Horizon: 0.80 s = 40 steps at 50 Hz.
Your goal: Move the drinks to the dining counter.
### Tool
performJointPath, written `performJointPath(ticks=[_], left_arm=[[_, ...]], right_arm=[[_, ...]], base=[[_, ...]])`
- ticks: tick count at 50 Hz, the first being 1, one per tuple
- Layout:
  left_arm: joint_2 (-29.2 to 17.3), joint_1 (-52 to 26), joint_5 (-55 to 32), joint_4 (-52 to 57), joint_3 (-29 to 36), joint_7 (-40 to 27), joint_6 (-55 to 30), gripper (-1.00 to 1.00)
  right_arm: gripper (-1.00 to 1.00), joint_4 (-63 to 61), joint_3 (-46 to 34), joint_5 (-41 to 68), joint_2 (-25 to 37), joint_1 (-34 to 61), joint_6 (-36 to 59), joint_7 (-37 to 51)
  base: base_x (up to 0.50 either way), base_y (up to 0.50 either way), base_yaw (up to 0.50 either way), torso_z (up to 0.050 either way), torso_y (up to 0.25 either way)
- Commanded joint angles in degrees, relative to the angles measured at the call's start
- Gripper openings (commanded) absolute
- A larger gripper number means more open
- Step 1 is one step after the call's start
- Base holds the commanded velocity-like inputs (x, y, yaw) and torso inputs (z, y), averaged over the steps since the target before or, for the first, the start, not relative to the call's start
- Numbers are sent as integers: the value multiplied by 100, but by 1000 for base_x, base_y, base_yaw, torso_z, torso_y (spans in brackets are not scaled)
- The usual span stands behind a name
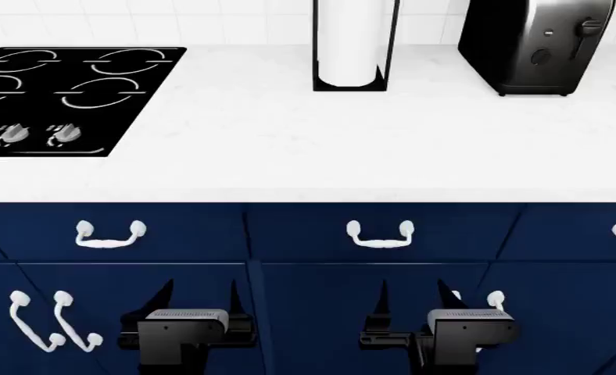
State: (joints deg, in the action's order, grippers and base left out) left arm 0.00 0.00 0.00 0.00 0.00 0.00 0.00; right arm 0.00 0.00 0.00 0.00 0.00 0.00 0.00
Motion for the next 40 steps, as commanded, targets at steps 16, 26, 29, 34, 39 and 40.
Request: performJointPath(ticks=[16, 26, 29, 34, 39, 40], left_arm=[[-361, -63, -474, 588, 256, -387, -1056, 100], [-994, -623, -361, 4037, 77, -621, -4462, 100], [-1155, -873, -411, 4604, 21, -559, -5092, 100], [-1137, -1518, -889, 5736, -714, -294, -6536, 100], [-2110, -1975, -3196, 5995, -1700, -1443, -7258, 100], [-2385, -2102, -3405, 5994, -1696, -1783, -7377, 100]], right_arm=[[100, -1338, -441, 384, 435, -193, 873, 235], [100, -4360, 278, 982, 935, 342, 4379, 654], [100, -4838, 295, 1021, 1021, 615, 5108, 761], [100, -5601, 541, 1300, 1223, 1391, 6173, 717], [100, -5998, 1641, 3474, 2088, 2681, 7399, 1642], [100, -5997, 1859, 4334, 2492, 3071, 7738, 2395]], base=[[0, 0, 0, 0, 0], [0, 0, 0, 0, 0], [0, 0, 0, 0, 0], [0, 0, 0, 0, 0], [0, 0, 0, 0, 0], [0, 0, 0, 0, 0]])
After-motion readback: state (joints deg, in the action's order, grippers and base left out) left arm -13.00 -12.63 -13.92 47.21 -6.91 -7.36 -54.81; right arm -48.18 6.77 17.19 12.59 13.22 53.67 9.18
